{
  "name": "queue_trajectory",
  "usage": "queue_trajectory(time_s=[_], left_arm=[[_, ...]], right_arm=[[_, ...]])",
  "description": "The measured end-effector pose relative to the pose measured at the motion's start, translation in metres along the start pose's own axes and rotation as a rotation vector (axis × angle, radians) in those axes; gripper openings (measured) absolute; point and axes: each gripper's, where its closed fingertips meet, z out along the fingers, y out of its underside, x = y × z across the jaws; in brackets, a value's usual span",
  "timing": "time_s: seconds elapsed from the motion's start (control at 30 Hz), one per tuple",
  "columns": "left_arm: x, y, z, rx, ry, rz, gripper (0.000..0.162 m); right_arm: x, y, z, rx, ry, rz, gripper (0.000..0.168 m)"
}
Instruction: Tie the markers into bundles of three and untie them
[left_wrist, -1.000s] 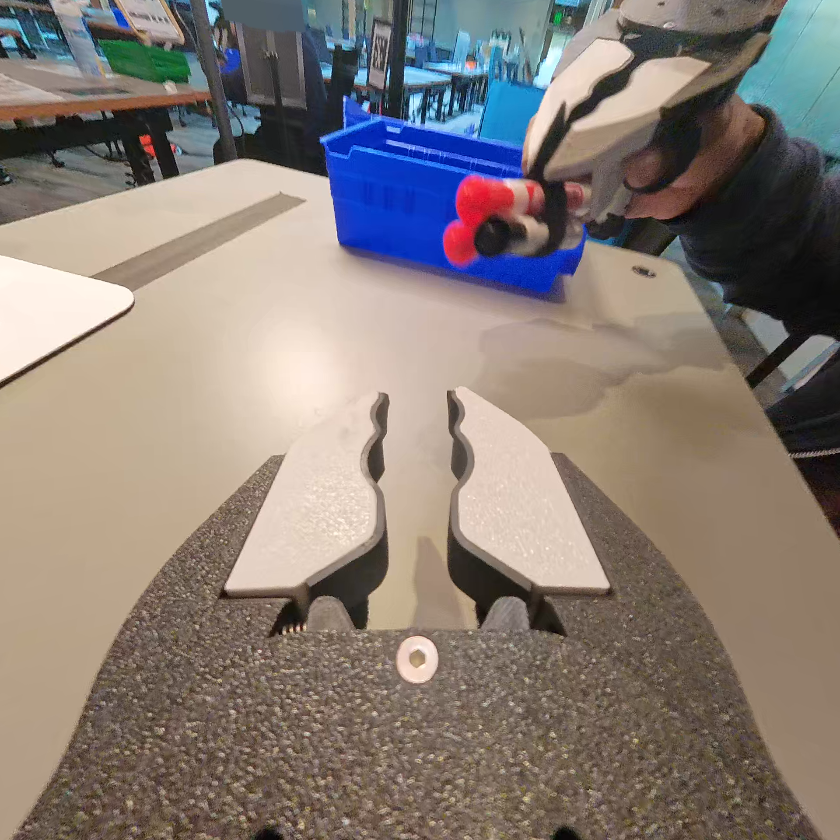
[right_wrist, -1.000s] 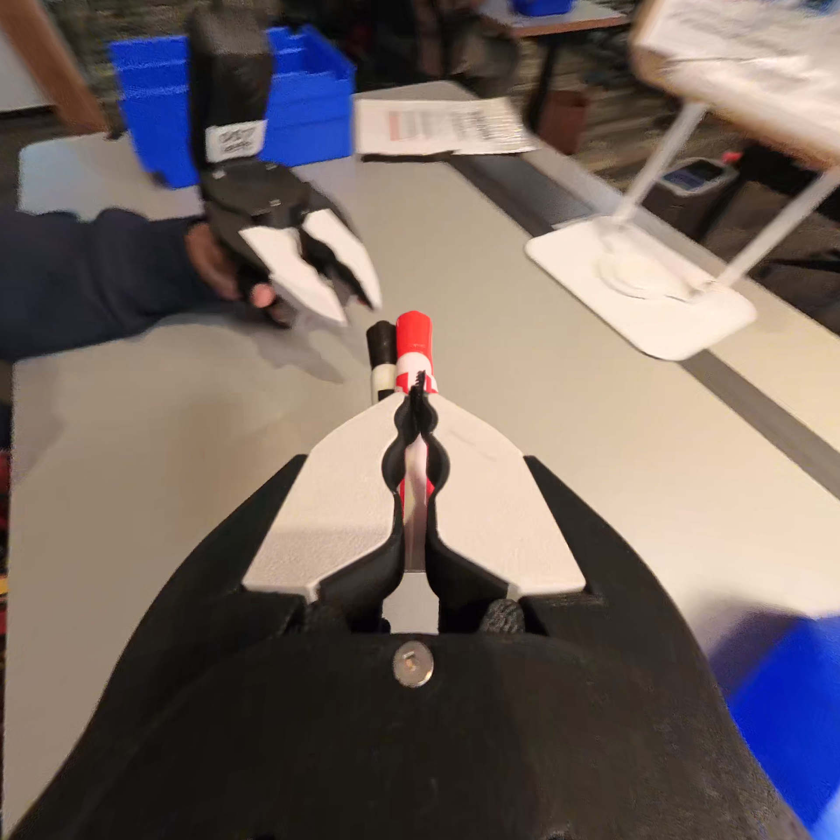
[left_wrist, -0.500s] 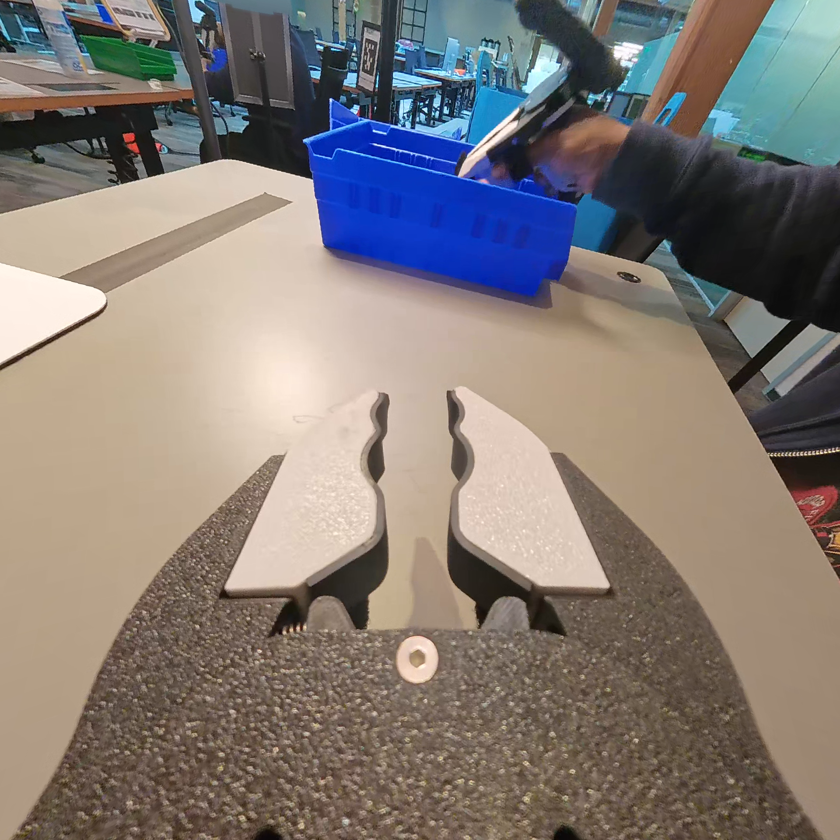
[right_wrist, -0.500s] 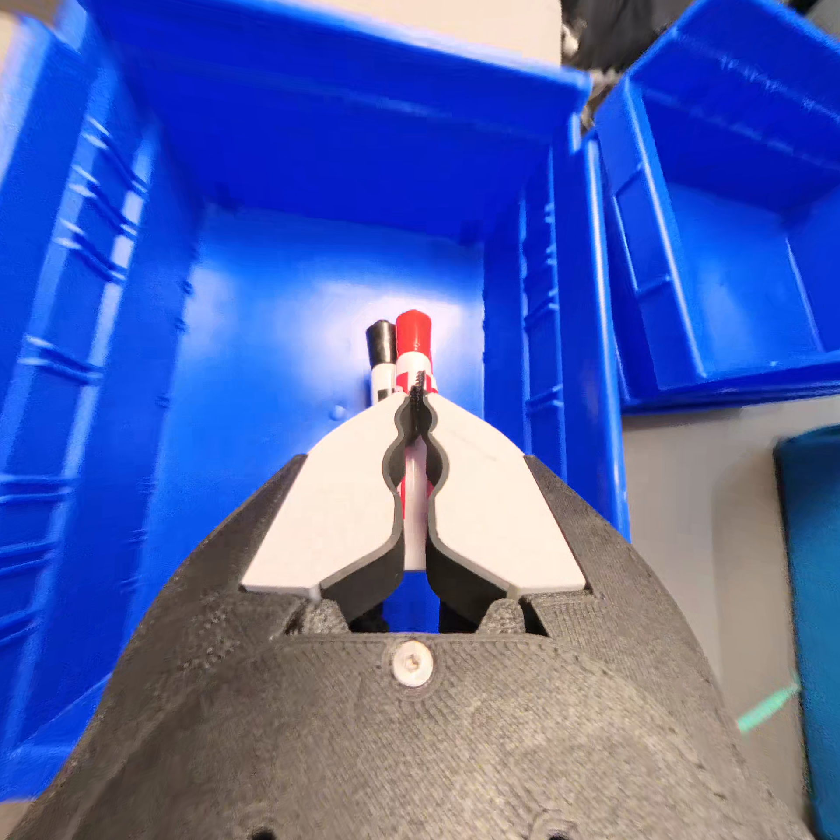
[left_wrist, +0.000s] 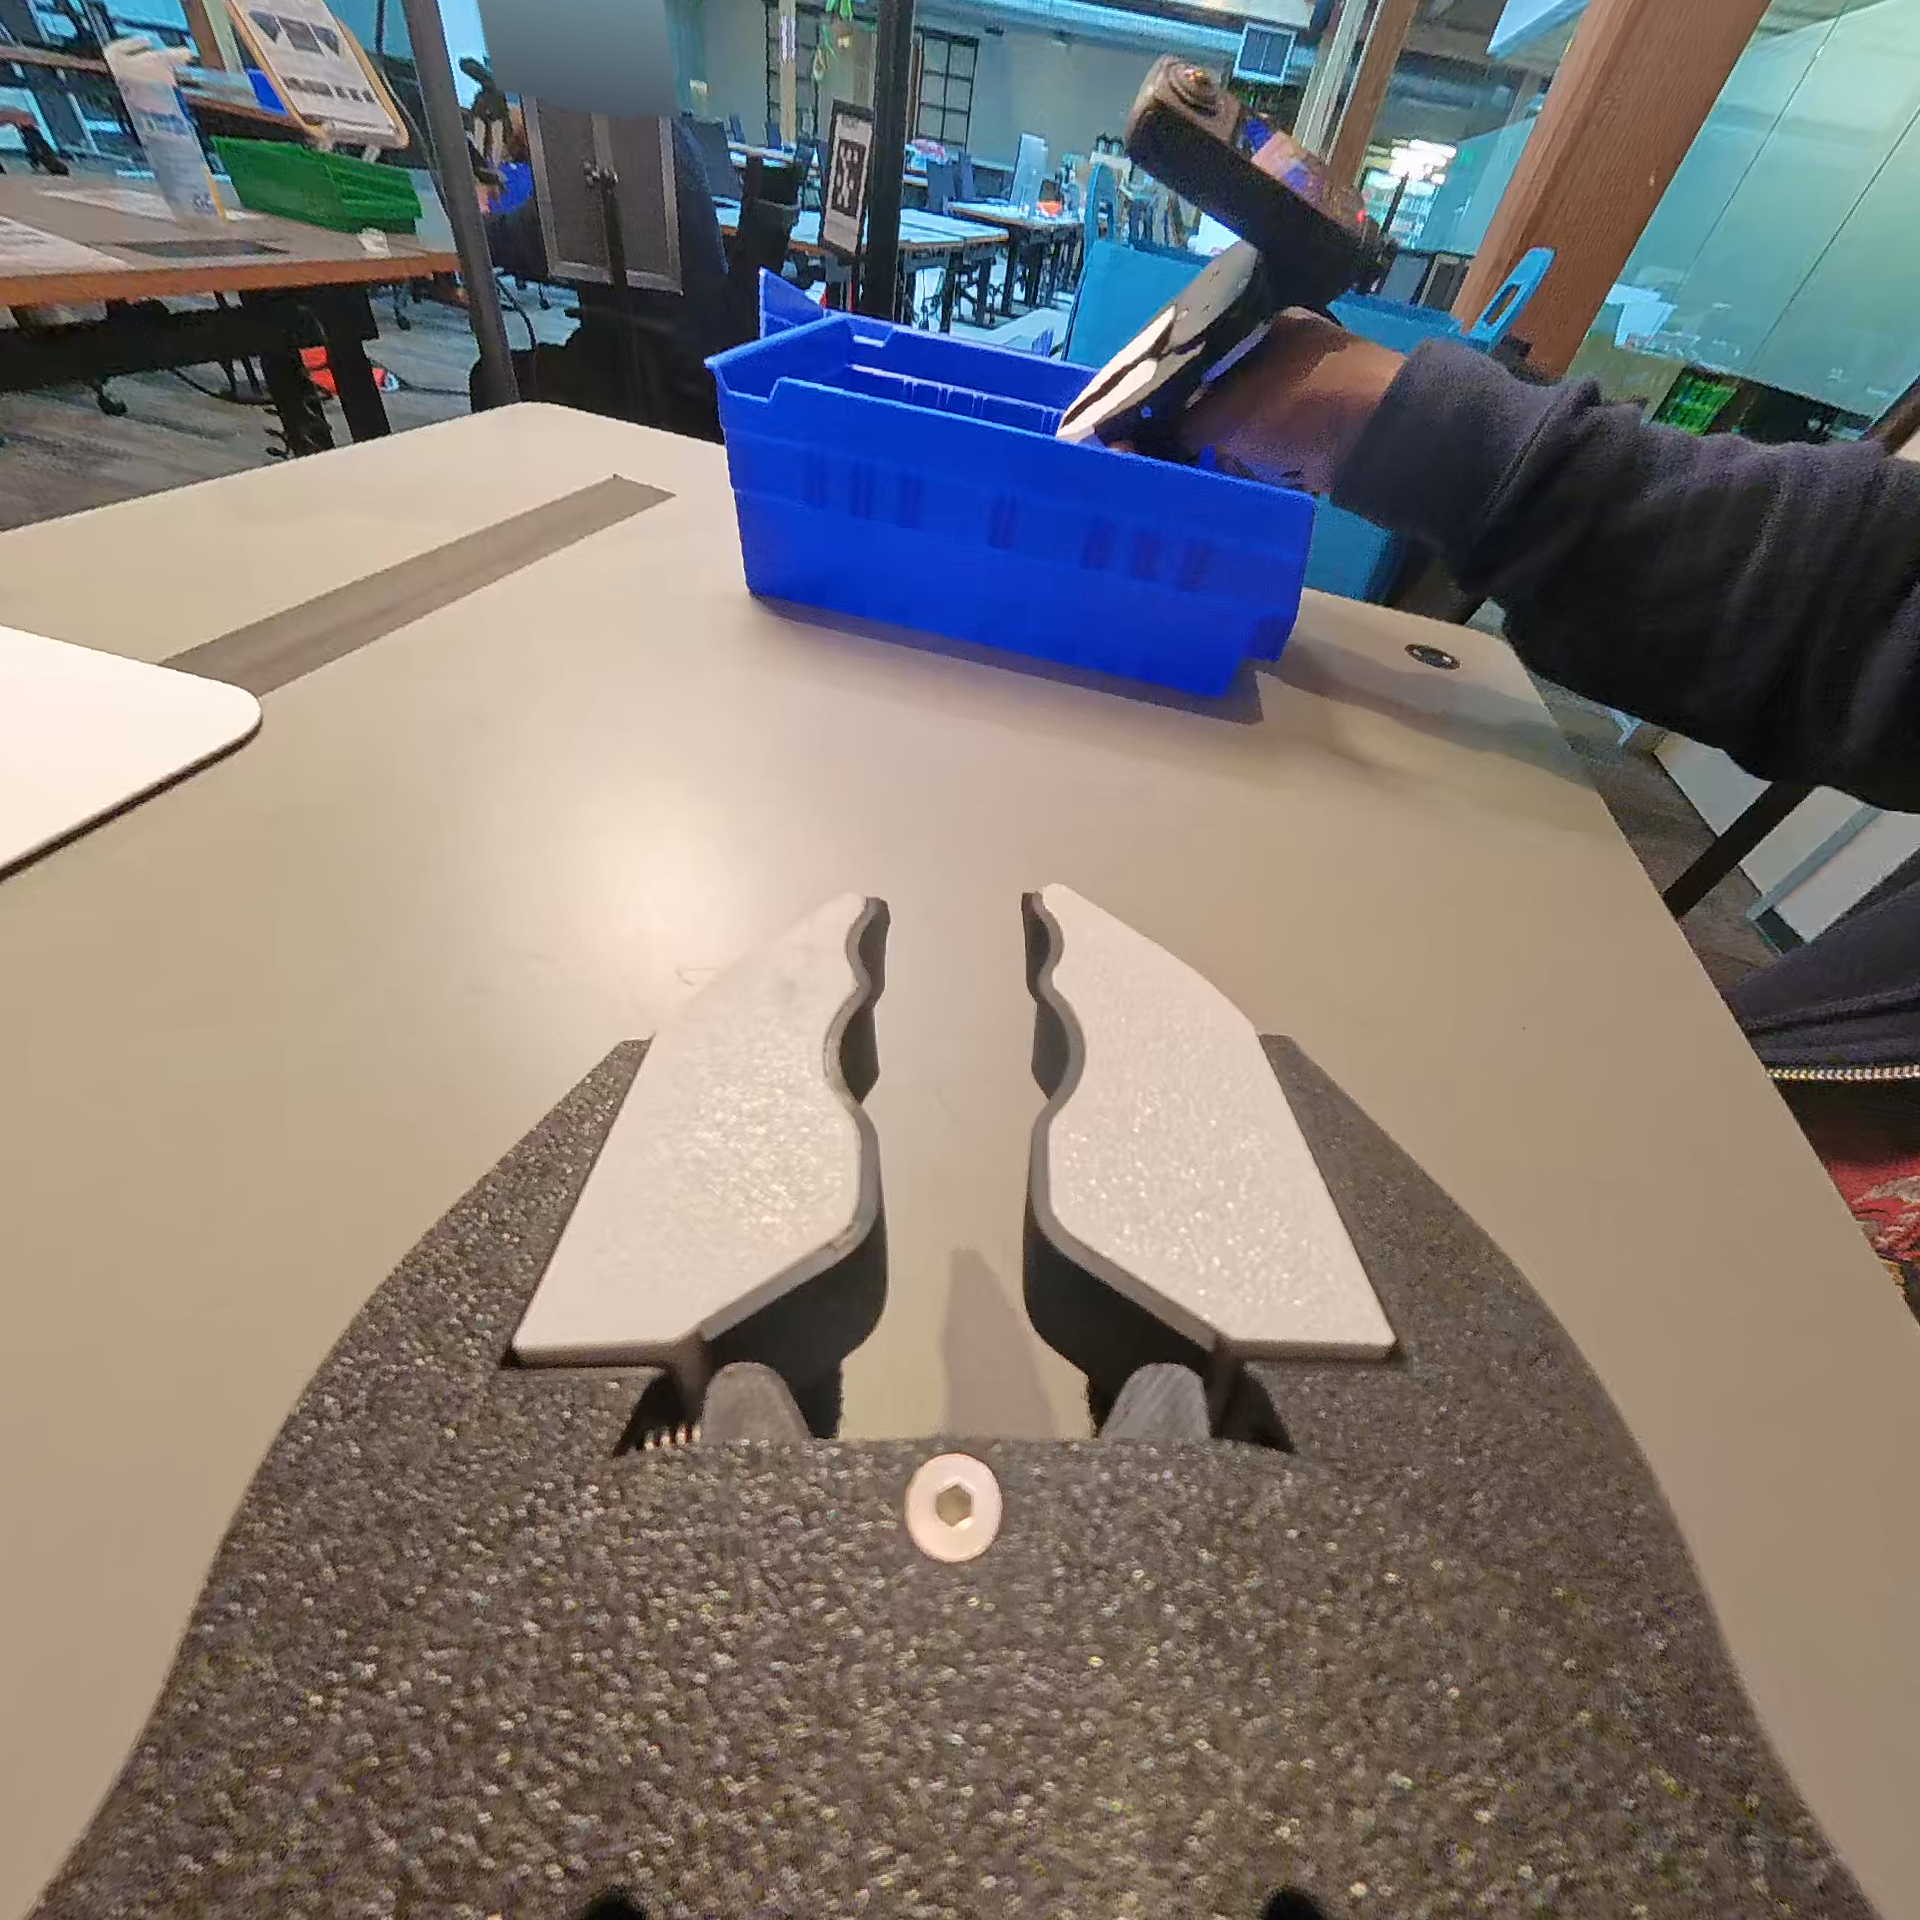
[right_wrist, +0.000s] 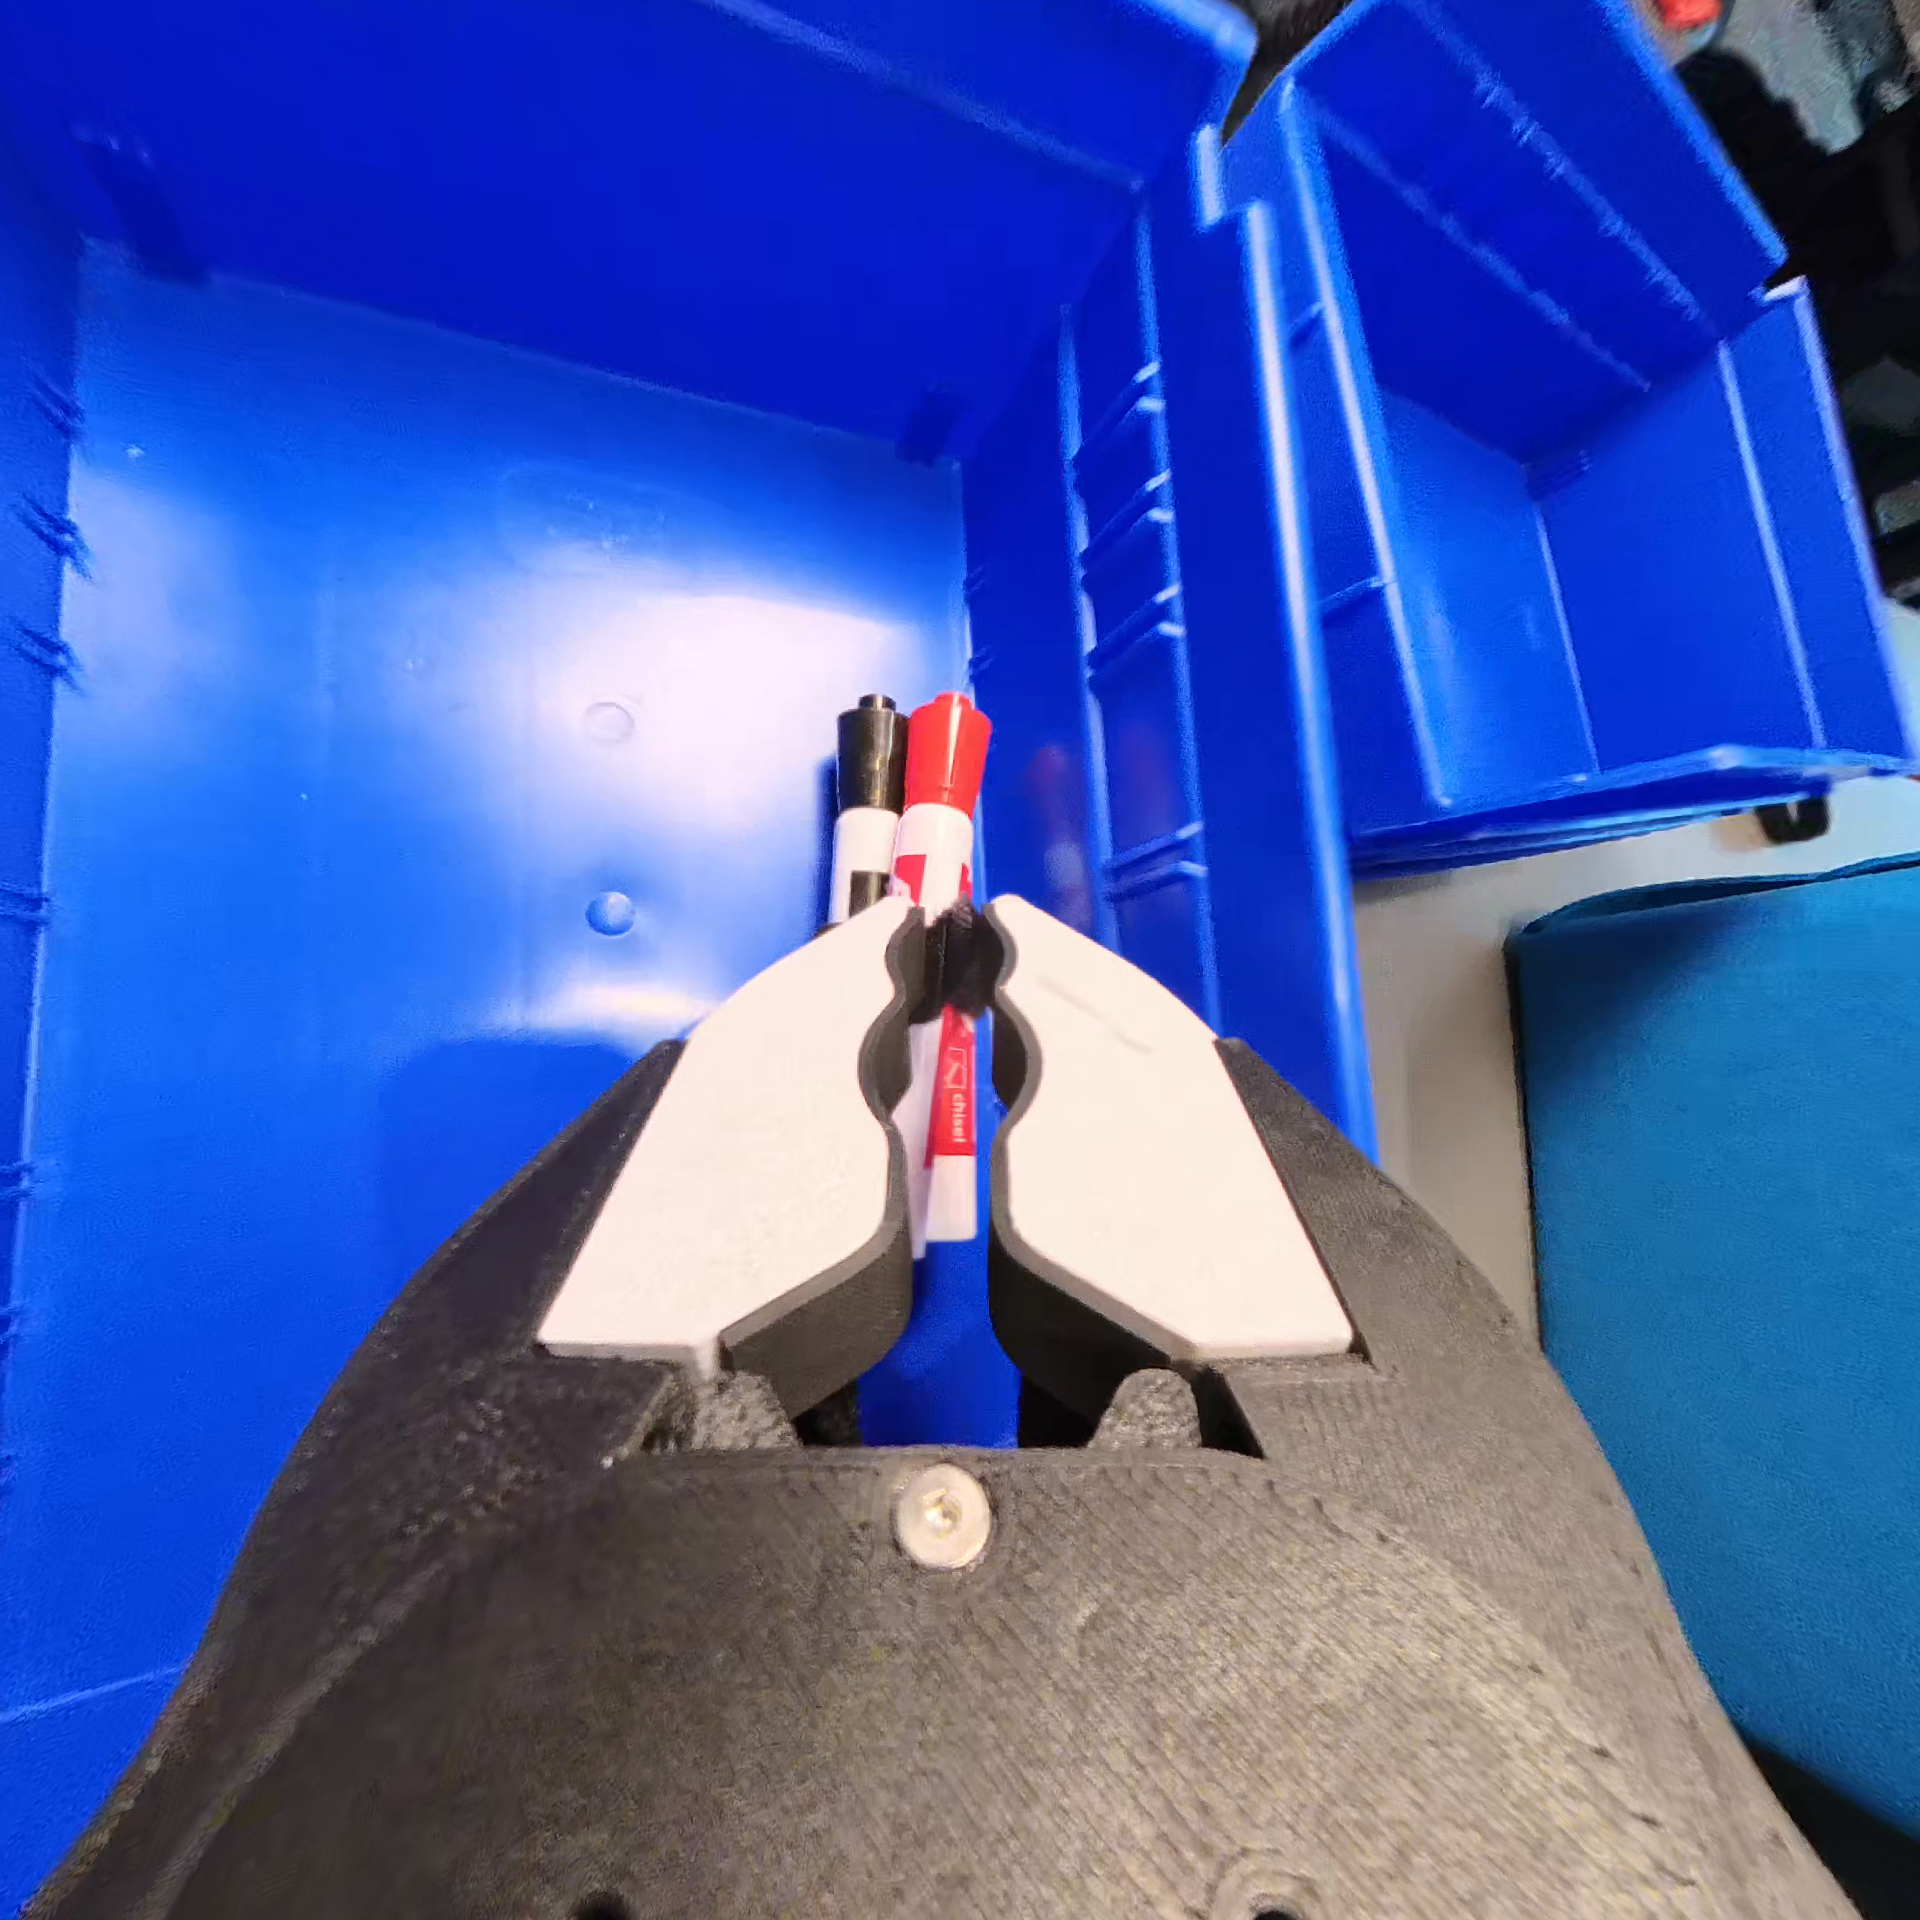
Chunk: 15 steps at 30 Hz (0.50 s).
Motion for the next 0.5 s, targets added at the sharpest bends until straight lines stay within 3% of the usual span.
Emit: queue_trajectory(time_s=[0.13,0.27,0.5], left_arm=[[0.000,-0.007,-0.002,0.059,0.011,-0.008,0.028],[-0.003,-0.012,-0.005,0.102,0.002,-0.026,0.034],[-0.025,-0.006,-0.006,0.045,-0.148,-0.014,0.051]], right_arm=[[0.013,-0.015,-0.027,0.104,0.010,-0.005,0.020],[-0.002,-0.049,-0.080,0.315,-0.095,0.033,0.022],[-0.166,-0.073,-0.165,0.421,-0.553,-0.088,0.024]])
